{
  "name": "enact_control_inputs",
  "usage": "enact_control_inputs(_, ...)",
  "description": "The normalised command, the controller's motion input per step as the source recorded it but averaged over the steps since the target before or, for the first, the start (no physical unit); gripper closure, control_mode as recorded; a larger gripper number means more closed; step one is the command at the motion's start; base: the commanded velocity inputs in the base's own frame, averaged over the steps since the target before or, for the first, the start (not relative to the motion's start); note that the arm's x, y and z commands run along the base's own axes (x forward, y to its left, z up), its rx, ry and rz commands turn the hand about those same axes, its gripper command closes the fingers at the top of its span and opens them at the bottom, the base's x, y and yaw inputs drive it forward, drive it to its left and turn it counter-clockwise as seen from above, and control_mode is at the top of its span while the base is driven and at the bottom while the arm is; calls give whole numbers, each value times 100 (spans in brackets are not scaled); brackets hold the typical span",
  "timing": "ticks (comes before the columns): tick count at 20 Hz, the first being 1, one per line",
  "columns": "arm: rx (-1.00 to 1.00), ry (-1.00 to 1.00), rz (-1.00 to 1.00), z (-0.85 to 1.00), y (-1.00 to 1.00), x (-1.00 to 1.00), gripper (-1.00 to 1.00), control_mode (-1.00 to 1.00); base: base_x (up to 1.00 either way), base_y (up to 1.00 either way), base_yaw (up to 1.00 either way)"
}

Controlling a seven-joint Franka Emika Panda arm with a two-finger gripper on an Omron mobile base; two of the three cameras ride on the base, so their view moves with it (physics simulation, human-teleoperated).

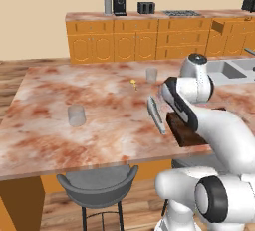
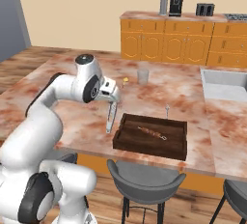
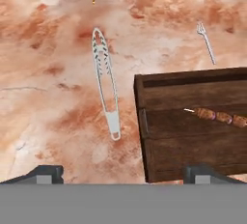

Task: Take the tongs from the drawer on the right and place them on the dining counter next to the tray containing the kebab skewer.

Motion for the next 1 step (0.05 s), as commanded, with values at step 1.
enact_control_inputs(1,0,-21,0,49,0,-16,-100,-100,0,0,0)
